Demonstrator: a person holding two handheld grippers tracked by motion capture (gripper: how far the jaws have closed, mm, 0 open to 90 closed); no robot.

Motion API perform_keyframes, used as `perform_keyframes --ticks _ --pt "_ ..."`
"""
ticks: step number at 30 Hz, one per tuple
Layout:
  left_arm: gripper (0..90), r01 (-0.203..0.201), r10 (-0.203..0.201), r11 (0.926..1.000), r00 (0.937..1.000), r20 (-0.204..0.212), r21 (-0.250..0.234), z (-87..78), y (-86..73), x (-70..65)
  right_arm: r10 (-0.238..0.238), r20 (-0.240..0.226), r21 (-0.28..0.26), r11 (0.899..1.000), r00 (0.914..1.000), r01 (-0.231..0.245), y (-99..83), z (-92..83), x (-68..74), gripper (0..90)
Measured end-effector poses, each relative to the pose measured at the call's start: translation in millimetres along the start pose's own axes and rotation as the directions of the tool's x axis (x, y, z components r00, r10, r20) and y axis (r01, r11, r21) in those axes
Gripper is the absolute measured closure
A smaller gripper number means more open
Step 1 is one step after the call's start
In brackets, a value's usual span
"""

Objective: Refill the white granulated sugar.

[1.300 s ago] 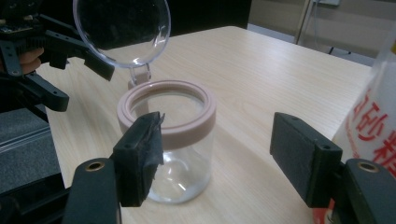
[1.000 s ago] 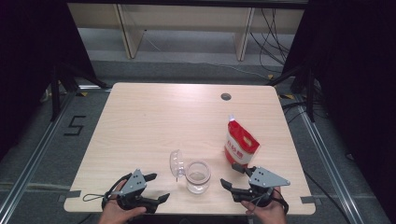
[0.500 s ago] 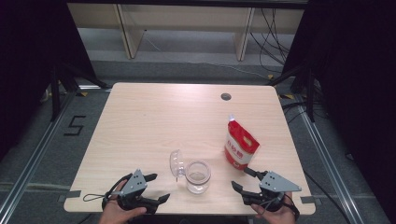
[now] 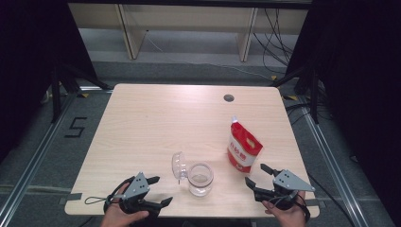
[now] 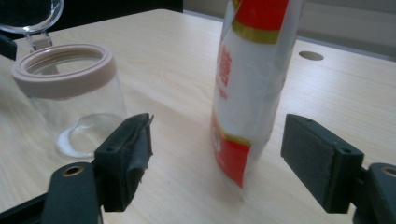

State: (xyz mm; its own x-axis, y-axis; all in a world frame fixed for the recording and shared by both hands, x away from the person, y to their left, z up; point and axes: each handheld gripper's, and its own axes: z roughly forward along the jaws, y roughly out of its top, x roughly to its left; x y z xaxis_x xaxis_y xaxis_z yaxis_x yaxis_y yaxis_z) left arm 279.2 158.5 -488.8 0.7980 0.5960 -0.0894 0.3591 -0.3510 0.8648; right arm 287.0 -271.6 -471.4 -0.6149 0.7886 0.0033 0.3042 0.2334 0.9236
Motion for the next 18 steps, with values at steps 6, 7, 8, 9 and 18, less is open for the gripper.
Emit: perform_keyframes --ticks 6,7,8,9,18 --pt "17.8 0.004 -0.004 1.0 1.0 0.0 -0.004 1.2 -0.8 0.5 -0.031 0.028 -0.009 0.999 0.9991 0.031 0.5 11.2 -7.3 22.7" --pt "17.8 -0.02 0.02 0.9996 0.9998 -0.008 0.02 0.3 -0.6 2.1 0.002 0.022 -0.004 1.0 0.9997 -0.002 0.7 12.2 -6.8 22.6" --pt "17.8 -0.025 0.025 0.9994 0.9996 -0.009 0.024 0.4 -0.5 1.9 0.005 0.02 -0.014 1.0 0.9998 -0.004 0.5 15.2 -8.2 22.4" --pt "17.8 -0.029 0.029 0.9993 0.9996 -0.006 0.024 0.6 -0.6 1.9 0.001 0.016 -0.017 1.0 0.9999 -0.001 0.8 17.6 -9.6 22.1" --pt "18.1 -0.011 0.011 0.9999 0.9999 -0.009 -0.003 0.1 -1.3 1.0 0.001 0.015 -0.026 1.0 0.9999 -0.001 3.8 37.7 -16.3 22.7"
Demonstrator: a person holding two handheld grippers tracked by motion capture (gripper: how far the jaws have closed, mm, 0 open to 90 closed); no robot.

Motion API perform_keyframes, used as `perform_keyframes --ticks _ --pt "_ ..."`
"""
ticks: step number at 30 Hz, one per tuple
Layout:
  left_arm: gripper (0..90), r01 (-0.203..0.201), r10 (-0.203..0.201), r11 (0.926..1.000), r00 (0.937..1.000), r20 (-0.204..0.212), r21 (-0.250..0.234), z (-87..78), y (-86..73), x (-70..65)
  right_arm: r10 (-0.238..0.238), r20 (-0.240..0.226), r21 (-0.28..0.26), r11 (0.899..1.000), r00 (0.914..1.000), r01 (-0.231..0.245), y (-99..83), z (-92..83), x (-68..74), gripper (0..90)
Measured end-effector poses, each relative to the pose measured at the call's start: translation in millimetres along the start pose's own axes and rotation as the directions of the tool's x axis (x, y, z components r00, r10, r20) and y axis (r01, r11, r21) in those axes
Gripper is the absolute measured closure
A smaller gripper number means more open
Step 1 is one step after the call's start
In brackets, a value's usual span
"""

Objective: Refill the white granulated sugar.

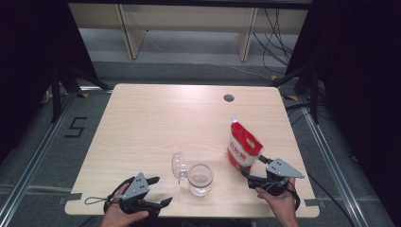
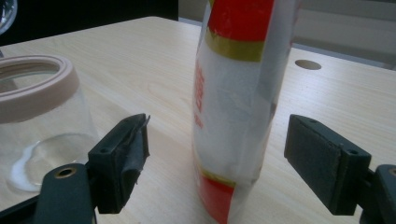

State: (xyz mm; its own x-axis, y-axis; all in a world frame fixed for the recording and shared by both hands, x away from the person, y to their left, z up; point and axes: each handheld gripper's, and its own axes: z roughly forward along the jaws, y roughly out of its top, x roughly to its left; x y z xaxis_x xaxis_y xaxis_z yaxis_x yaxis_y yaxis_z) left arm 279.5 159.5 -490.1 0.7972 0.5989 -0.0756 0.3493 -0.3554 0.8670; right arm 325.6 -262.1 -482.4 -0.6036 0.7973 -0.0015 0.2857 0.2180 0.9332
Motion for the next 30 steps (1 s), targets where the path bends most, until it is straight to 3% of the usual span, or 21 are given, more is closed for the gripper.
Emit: perform_keyframes --ticks 5,9,11,12,14,18,19,21,23,25,26,28,30 --pt "18.2 -0.016 0.016 0.9999 0.9999 0.002 0.0 -0.3 0.1 0.9 0.002 -0.014 -0.002 1.0 0.9999 -0.002 1.0 8.3 -0.6 22.8" --pt "18.2 -0.015 0.015 0.9999 0.9999 0.003 0.002 -0.2 -0.1 0.8 0.013 0.009 0.009 1.0 0.9999 -0.013 0.5 13.6 1.2 23.0" --pt "18.2 -0.013 0.013 0.9999 0.9999 0.003 0.001 -0.2 -0.1 0.8 -0.016 0.014 0.007 1.0 0.9998 0.016 0.1 18.0 -1.3 23.5" --pt "18.2 -0.013 0.013 0.9999 0.9999 0.004 0.001 -0.1 -0.2 0.8 0.0 0.015 0.02 1.0 0.9999 0.0 0.2 18.4 -0.6 23.8" --pt "18.2 -0.021 0.021 0.9997 0.9998 0.004 0.01 -0.5 -0.3 1.2 -0.025 0.008 0.008 1.0 0.9996 0.025 0.5 22.1 -3.6 24.7" --pt "18.3 -0.016 0.016 0.9999 0.9999 0.004 0.003 -0.2 -0.4 0.9 -0.011 0.024 -0.003 1.0 0.9997 0.011 0.6 26.5 -3.8 26.3" --pt "18.4 -0.016 0.016 0.9999 0.9999 0.004 0.004 -0.3 -0.4 1.0 -0.035 0.017 -0.004 0.999 0.9993 0.035 1.1 27.7 -5.7 27.1" --pt "18.5 -0.02 0.02 0.9998 0.9998 0.003 0.004 -0.2 -0.6 1.5 0.001 0.018 -0.009 1.0 0.9998 -0.001 1.1 28.8 -4.1 28.5" --pt "18.7 -0.006 0.006 1.0 1.0 0.007 0.006 0.4 -1.1 1.0 -0.054 0.016 -0.029 0.998 0.9984 0.055 2.2 31.9 -7.9 29.7" --pt "18.7 0.005 -0.005 0.9999 1.0 0.004 0.016 0.4 -1.4 0.1 -0.025 0.021 -0.026 0.999 0.9995 0.025 1.8 32.9 -5.5 32.7" --pt "18.8 0.014 -0.014 0.9999 0.9999 0.008 0.007 1.1 -1.6 -1.0 -0.056 0.025 -0.042 0.998 0.9981 0.057 1.9 35.0 -7.2 33.9" --pt "18.9 0.006 -0.006 1.0 1.0 0.003 0.006 1.0 -1.6 -1.0 -0.048 0.019 -0.036 0.998 0.9987 0.049 2.4 36.1 -6.4 35.7" --pt "19.0 0.009 -0.009 0.9998 1.0 0.004 0.016 0.9 -2.0 -0.6 -0.069 0.016 -0.038 0.997 0.9975 0.07 2.5 37.4 -7.6 38.8"
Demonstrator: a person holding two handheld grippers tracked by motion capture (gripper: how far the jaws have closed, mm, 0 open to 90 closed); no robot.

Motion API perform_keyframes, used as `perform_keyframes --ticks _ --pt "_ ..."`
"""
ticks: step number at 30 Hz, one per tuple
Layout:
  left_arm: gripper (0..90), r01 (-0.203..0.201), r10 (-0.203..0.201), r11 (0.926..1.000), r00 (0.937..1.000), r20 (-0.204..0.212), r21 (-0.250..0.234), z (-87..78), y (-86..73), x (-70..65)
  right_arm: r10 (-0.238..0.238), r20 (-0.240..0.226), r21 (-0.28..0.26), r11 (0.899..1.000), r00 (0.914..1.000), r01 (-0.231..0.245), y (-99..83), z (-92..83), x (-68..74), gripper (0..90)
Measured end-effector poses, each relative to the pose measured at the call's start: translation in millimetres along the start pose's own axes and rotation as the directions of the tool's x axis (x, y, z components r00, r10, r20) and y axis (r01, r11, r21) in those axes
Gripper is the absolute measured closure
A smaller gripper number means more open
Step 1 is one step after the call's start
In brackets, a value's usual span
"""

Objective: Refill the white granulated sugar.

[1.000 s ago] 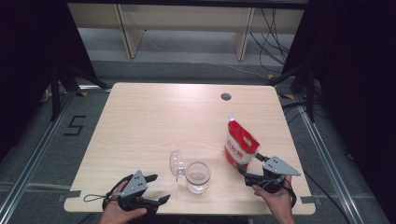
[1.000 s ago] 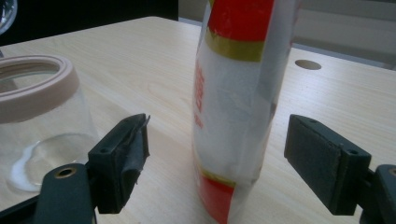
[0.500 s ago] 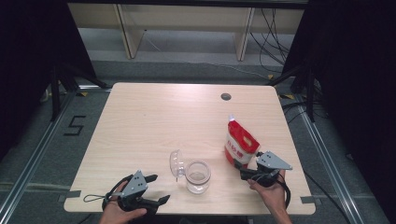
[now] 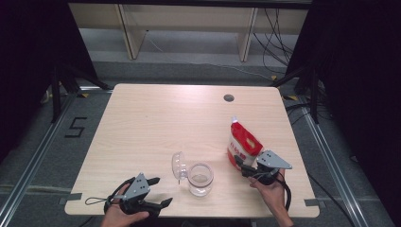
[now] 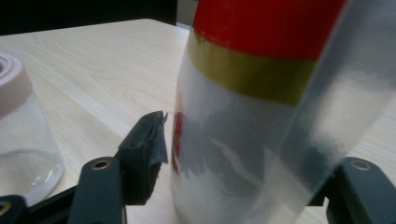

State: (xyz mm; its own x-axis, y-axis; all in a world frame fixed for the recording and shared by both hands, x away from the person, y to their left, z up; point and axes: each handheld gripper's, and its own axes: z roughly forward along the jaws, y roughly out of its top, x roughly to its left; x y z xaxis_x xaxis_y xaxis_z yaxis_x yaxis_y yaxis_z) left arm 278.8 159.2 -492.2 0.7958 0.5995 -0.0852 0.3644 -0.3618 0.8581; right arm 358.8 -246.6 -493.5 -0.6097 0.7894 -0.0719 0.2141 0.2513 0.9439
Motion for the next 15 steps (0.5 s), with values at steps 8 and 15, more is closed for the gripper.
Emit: perform_keyframes --ticks 8,15 --pt "19.8 -0.001 0.001 1.0 1.0 0.003 -0.007 -0.6 0.4 0.6 0.008 -0.033 0.0 1.0 0.9994 -0.008 0.9 1.0 -4.1 43.9" --pt "20.5 -0.003 0.003 0.9999 1.0 0.007 -0.01 -0.3 0.4 0.9 -0.001 -0.098 0.005 1.0 0.9951 0.002 1.9 -1.6 -8.4 45.2"
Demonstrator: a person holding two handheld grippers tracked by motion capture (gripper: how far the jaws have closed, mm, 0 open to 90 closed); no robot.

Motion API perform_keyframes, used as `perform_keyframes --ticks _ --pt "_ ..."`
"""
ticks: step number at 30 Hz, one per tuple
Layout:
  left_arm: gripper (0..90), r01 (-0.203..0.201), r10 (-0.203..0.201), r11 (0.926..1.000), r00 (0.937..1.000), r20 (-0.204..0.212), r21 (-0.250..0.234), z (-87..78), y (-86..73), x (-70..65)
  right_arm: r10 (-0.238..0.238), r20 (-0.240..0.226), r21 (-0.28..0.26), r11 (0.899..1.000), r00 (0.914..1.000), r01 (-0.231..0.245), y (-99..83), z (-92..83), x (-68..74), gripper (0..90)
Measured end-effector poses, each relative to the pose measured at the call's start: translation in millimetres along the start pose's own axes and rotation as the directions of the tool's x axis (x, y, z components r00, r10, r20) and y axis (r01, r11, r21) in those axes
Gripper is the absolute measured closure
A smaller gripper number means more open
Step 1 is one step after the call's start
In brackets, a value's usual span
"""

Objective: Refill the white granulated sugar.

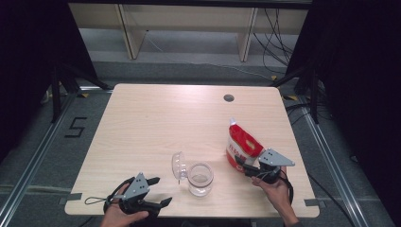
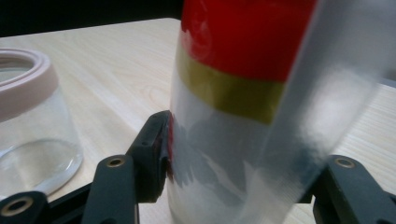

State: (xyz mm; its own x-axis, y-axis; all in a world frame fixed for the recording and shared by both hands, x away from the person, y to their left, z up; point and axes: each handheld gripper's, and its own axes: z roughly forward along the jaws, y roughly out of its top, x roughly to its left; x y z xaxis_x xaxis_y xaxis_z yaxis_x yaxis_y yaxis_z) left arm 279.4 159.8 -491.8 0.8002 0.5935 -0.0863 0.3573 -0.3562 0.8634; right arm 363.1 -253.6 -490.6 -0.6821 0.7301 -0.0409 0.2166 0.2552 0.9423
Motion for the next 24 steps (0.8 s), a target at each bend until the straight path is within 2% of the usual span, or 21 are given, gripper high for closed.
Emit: perform_keyframes --ticks 3,4,5,7,8,9,10,11,12,13,14,15,17,19,21,22,23,24 --pt "20.5 -0.007 0.007 0.9999 1.0 -0.006 0.008 -0.9 0.4 0.1 -0.021 -0.021 -0.008 1.0 0.9995 0.021 -0.2 -1.2 -2.3 45.3" --pt "20.5 -0.007 0.007 0.9999 0.9999 -0.009 0.009 -1.2 0.4 0.0 -0.011 -0.049 0.002 1.0 0.9988 0.011 -0.4 -1.3 -2.6 45.3" --pt "20.5 -0.018 0.018 0.9997 0.9998 -0.011 0.017 -1.5 0.5 0.9 -0.02 -0.039 0.005 1.0 0.999 0.02 -0.5 -2.1 -3.9 45.3" --pt "20.5 -0.003 0.003 1.0 1.0 -0.001 0.0 -0.3 0.2 0.3 -0.028 -0.023 -0.019 0.999 0.9993 0.028 -1.3 -1.2 -4.2 45.2" --pt "20.5 -0.004 0.004 1.0 1.0 -0.001 -0.001 -0.2 0.1 0.2 -0.019 -0.019 -0.017 1.0 0.9996 0.019 -1.3 -1.8 -2.8 45.0" --pt "20.5 -0.004 0.004 1.0 1.0 -0.001 0.0 -0.2 0.0 0.2 -0.031 -0.015 -0.016 0.999 0.9994 0.031 -1.3 -2.3 -2.8 44.5" --pt "20.4 -0.004 0.004 1.0 1.0 -0.002 0.0 -0.1 0.0 0.3 0.014 -0.005 -0.015 1.0 0.9999 -0.014 -2.1 -2.9 1.1 43.1" --pt "20.4 -0.003 0.003 1.0 1.0 -0.002 0.0 -0.1 0.1 0.4 -0.012 0.006 -0.045 0.999 0.9999 0.012 -2.4 -1.0 0.9 40.9" --pt "20.4 -0.004 0.004 1.0 1.0 -0.005 0.003 -0.5 0.2 0.3 0.017 0.014 -0.037 0.999 0.9998 -0.016 -2.6 -1.6 5.1 37.8" --pt "20.4 0.0 0.0 1.0 1.0 -0.005 0.005 -0.4 0.0 -0.1 -0.002 0.035 -0.057 0.998 0.9994 0.004 -2.7 -0.3 5.1 34.8" --pt "20.4 -0.009 0.009 1.0 0.9999 -0.008 0.004 -0.6 0.2 0.2 0.009 0.044 -0.072 0.997 0.999 -0.006 -3.3 2.3 8.1 32.3" --pt "20.4 -0.009 0.009 0.9999 0.9999 -0.009 0.005 -0.6 0.1 0.0 -0.006 0.056 -0.062 0.998 0.9984 0.009 -3.6 3.4 8.7 30.5" --pt "20.4 -0.009 0.009 0.9999 1.0 -0.002 0.01 -0.4 -0.1 0.3 0.011 0.048 -0.089 0.996 0.9988 -0.007 -5.5 8.4 12.5 27.8" --pt "20.4 -0.004 0.004 1.0 1.0 0.001 0.002 -0.4 -0.3 -0.2 0.051 0.054 -0.094 0.994 0.9973 -0.046 -5.8 9.3 16.7 24.9" --pt "20.4 -0.003 0.003 1.0 1.0 -0.009 0.008 -1.4 -0.1 -0.4 0.029 0.05 -0.113 0.993 0.9983 -0.023 -6.2 11.3 13.3 22.0" --pt "20.4 -0.003 0.003 1.0 1.0 -0.007 0.005 -1.4 -0.1 -0.4 0.036 0.056 -0.112 0.993 0.9977 -0.03 -6.2 11.3 13.2 21.5" --pt "20.3 -0.007 0.007 0.9999 0.9999 -0.011 0.011 -1.7 -0.1 -0.1 0.068 0.066 -0.12 0.991 0.9955 -0.06 -6.9 11.1 15.3 21.0" --pt "20.4 -0.007 0.007 0.9999 0.9999 -0.01 0.011 -1.7 -0.2 -0.2 0.076 0.065 -0.119 0.991 0.995 -0.068 -7.2 11.7 15.6 21.0"
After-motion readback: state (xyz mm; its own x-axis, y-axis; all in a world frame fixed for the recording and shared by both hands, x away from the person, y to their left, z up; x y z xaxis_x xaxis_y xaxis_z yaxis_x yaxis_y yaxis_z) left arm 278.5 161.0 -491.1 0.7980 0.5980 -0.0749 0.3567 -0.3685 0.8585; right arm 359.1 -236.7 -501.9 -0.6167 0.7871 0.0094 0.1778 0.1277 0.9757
